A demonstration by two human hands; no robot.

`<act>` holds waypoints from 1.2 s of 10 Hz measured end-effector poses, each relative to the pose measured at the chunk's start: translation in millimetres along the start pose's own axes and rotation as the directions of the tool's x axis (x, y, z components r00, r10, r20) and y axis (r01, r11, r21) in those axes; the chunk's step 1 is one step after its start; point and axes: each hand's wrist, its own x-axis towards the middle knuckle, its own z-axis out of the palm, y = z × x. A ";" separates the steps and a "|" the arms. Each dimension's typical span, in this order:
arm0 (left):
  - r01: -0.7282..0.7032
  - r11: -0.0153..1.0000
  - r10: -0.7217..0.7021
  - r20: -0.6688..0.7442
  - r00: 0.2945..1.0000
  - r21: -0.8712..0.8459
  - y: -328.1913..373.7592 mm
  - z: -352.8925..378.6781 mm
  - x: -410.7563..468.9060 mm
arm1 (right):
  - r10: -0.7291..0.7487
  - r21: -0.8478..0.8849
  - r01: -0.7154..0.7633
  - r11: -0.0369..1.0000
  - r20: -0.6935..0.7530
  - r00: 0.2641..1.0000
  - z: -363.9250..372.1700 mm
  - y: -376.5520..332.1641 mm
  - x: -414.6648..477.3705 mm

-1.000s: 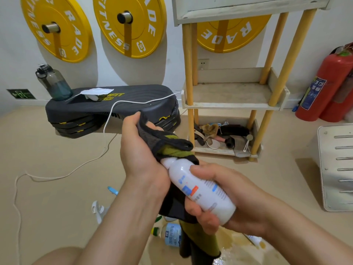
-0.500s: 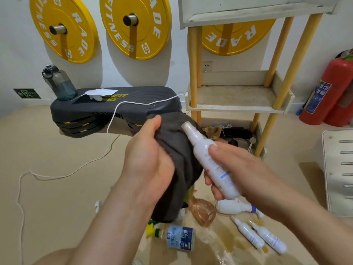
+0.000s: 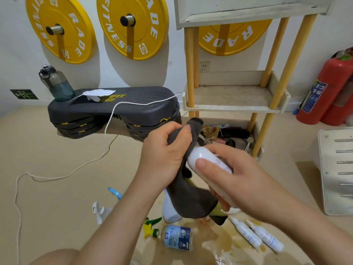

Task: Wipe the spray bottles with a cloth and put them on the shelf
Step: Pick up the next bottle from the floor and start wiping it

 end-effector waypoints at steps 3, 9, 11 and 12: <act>0.066 0.994 -0.065 0.015 0.998 -0.085 -2.3 1.8 -3.1 | 0.237 0.446 -0.355 0.822 0.298 0.925 -6.5 8.2 5.1; 0.210 0.933 -0.236 -0.057 0.970 -0.292 -12.2 13.9 -7.2 | 0.334 0.565 -0.577 0.590 0.479 0.812 -3.1 10.7 4.0; 0.210 0.947 -0.232 -0.065 0.971 -0.242 -11.2 12.4 -8.7 | 0.346 0.430 -0.561 0.708 0.481 0.806 -8.0 16.0 8.8; 0.305 0.933 -0.330 -0.111 0.938 -0.193 -19.5 16.2 -7.8 | 0.134 -0.297 -0.107 0.949 0.071 0.988 3.5 12.7 3.2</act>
